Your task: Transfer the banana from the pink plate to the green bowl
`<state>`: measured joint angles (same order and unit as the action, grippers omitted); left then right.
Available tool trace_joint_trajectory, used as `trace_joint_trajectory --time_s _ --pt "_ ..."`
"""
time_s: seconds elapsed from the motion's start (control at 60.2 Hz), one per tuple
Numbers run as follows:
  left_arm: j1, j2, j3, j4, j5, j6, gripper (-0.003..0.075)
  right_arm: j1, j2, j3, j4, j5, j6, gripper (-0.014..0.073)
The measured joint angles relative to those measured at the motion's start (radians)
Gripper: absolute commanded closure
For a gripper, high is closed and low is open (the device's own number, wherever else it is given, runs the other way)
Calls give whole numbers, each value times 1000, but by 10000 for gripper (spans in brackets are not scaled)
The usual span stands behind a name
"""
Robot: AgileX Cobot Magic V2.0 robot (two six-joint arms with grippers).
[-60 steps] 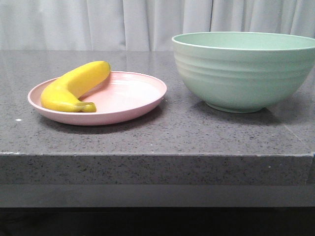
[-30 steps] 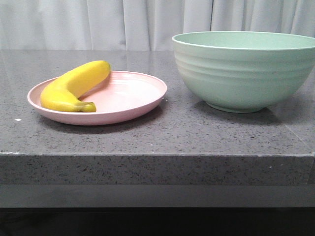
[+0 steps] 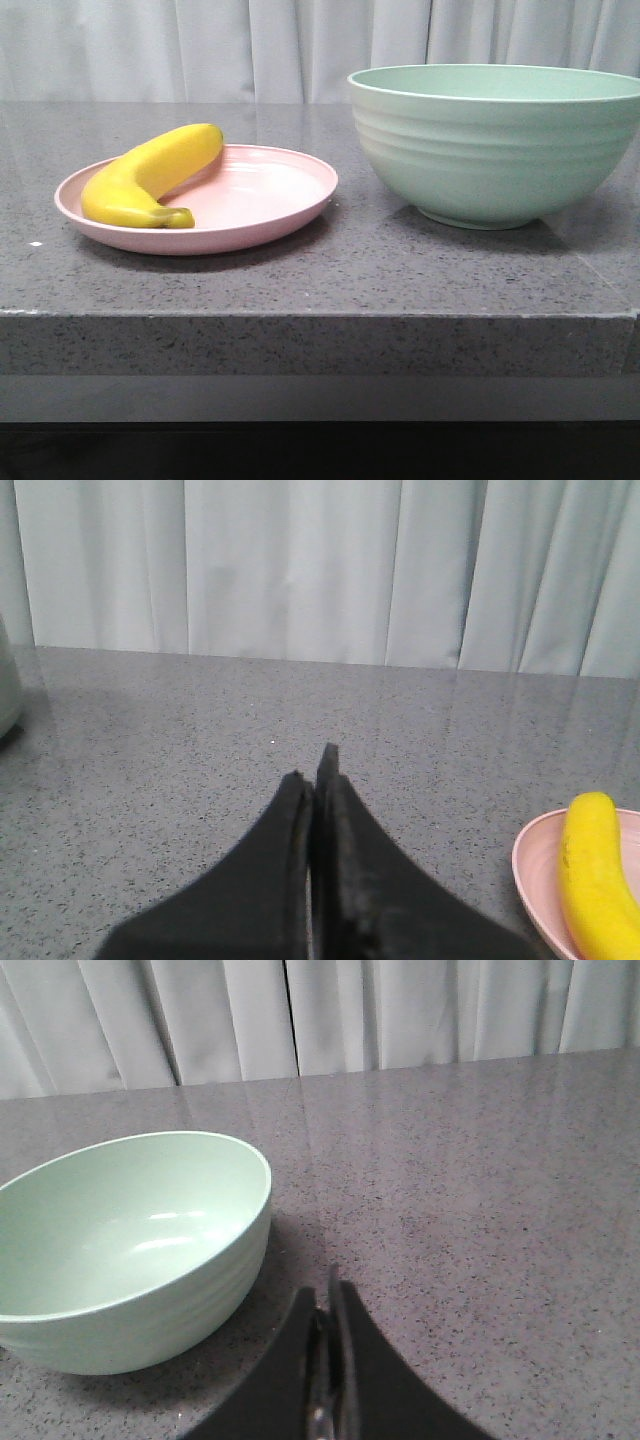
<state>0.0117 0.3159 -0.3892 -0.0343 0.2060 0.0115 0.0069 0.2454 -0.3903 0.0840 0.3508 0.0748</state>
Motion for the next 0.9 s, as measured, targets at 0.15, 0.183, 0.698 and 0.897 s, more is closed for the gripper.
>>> trace_joint_trajectory --time_s 0.15,0.183,0.698,0.897 --pt "0 28 -10 0 0 0 706 0 53 -14 -29 7 0 636" --pt "0 28 -11 0 0 0 660 0 55 -14 -34 7 0 608" --pt "0 28 14 -8 7 0 78 0 56 -16 -43 7 0 -48" --pt "-28 83 -44 -54 100 3 104 0 56 -16 -43 7 0 -48"
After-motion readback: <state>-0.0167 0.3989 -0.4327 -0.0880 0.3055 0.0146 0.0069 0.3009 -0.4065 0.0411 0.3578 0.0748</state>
